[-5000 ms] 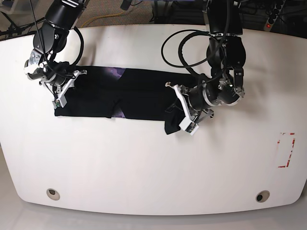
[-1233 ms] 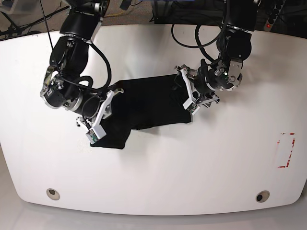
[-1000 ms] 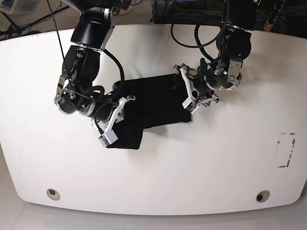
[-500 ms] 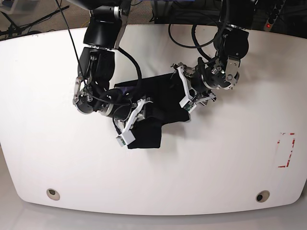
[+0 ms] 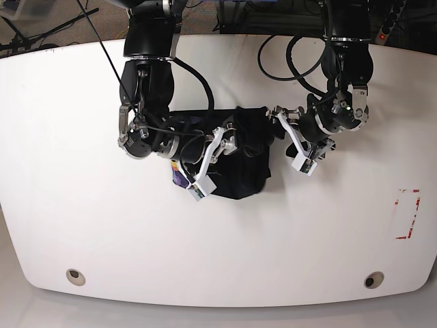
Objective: Fold the T-shirt properly
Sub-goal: 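Fold the strip's ends inward with both grippers into a compact bundle, then grasp the folded bundle with both grippers and lift it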
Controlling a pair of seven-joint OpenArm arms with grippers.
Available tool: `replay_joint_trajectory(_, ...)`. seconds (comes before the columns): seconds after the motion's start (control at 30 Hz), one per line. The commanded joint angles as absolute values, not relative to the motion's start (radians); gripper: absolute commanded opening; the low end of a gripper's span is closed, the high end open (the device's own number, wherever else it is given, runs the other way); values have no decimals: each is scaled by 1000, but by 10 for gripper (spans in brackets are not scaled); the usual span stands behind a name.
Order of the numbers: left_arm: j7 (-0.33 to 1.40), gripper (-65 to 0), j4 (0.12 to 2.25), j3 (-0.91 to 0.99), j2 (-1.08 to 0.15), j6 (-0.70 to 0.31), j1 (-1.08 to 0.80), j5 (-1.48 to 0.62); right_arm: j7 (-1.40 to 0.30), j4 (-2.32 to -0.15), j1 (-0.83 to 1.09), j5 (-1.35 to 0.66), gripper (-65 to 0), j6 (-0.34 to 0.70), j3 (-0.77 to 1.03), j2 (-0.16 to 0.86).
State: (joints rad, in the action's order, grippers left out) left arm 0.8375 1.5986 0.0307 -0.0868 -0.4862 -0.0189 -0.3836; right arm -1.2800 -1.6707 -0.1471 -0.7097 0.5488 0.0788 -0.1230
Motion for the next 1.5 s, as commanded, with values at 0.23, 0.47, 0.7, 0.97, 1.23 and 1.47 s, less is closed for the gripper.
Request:
replay_joint_trajectory(0.23,829,-236,1756,202,-143,-490,-51,-420,-1244,-1719,-166,-739,-89,556,76,-56)
replay_joint_trajectory(0.47,828,-236,1797,206,-288,-490,-101,-412,-1214,-1719,-156,-737,-89,556,124,38)
replay_joint_trajectory(0.7,826,-236,1905,163,-306,-490,-105,-412,-1162,-1684,-189,-731,-92,556,176,102)
replay_joint_trajectory(0.97,820,-236,1879,-105,-222,-484,-18,-302,-1000,-1440,-288,-731,-241,556,171,156)
replay_joint_trajectory(1.23,820,-236,1768,-199,-59,-490,-15,-139,-812,-1196,-366,-619,-431,556,82,166)
replay_joint_trajectory(1.47,800,-236,1662,-196,-61,-490,-31,-137,-625,-1090,-363,-443,-439,556,-48,165)
